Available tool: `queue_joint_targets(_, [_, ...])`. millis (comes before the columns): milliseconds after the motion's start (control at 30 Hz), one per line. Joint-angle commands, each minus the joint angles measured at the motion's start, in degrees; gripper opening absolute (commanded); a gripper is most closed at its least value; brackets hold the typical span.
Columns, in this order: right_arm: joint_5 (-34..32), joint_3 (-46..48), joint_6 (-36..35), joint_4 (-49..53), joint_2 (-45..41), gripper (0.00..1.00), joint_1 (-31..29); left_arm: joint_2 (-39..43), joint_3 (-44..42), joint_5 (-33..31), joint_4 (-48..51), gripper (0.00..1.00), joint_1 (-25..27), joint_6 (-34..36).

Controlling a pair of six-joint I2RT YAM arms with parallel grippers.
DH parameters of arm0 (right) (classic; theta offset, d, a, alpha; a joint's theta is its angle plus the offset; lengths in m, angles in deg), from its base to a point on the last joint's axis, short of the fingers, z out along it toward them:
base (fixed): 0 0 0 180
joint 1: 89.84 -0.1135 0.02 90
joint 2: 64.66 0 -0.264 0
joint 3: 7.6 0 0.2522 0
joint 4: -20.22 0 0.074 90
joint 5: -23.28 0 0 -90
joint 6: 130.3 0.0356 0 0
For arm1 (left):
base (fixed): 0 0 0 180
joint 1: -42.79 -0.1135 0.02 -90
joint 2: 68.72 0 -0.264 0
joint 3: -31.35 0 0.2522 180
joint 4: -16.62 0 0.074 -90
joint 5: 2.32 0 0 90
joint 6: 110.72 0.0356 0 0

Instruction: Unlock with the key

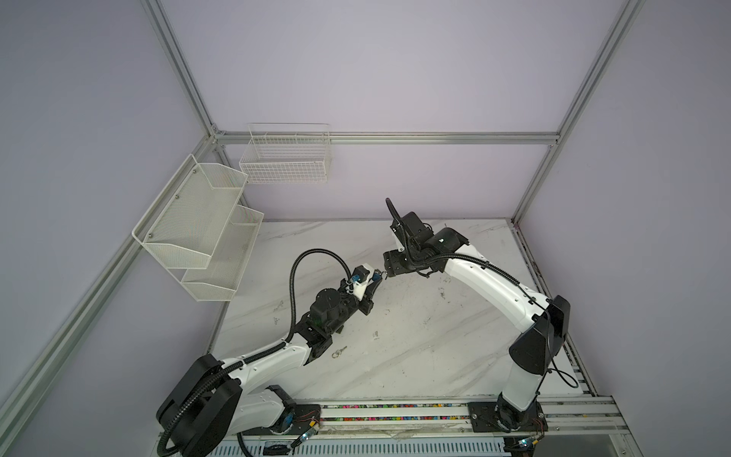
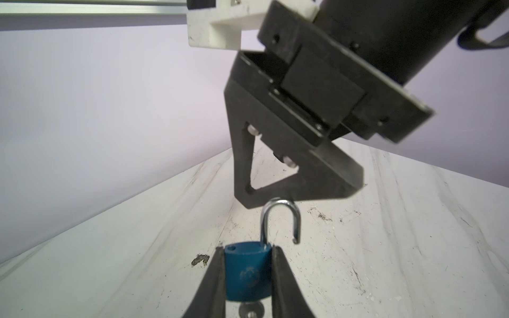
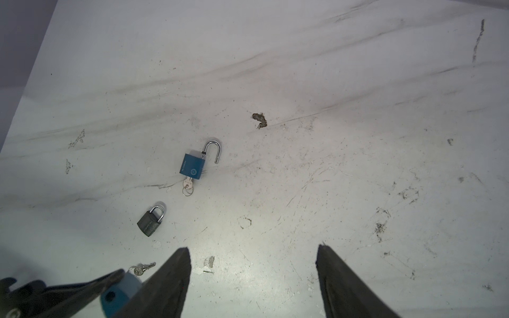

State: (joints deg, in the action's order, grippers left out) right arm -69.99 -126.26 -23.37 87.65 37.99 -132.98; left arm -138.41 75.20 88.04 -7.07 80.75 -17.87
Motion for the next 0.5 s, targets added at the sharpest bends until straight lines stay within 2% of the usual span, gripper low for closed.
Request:
queue_joint_targets(0, [2.79,1.13,-1.53,1.93,-3.68,0.75,-0.02,0.72,-0.87,-0.97,-5.29,0.00,0.01,0.95])
queue_joint_targets(133, [1.21,3.17,-1.02,1.56,-5.68,0.76,1.12,-0.15,-0.27,-1.24,-5.54,0.00,0.00,0.25])
queue_joint_targets(267, [0.20,7.67,0.36,-0.64,-8.94,0.76,4.22,-0.70,2.36,-3.35,-1.02,0.00,0.01,-2.85])
queue_joint_targets(400, [-0.35,11.10,1.67,-3.87,-11.57,0.79,6.48,-1.94,8.25,-5.43,10.47,0.00,0.16,-12.96])
queue_joint_targets(467, [0.21,15.34,3.42,-7.56,-13.47,0.80,7.88,-4.39,13.08,-6.73,18.29,0.00,0.36,-21.68])
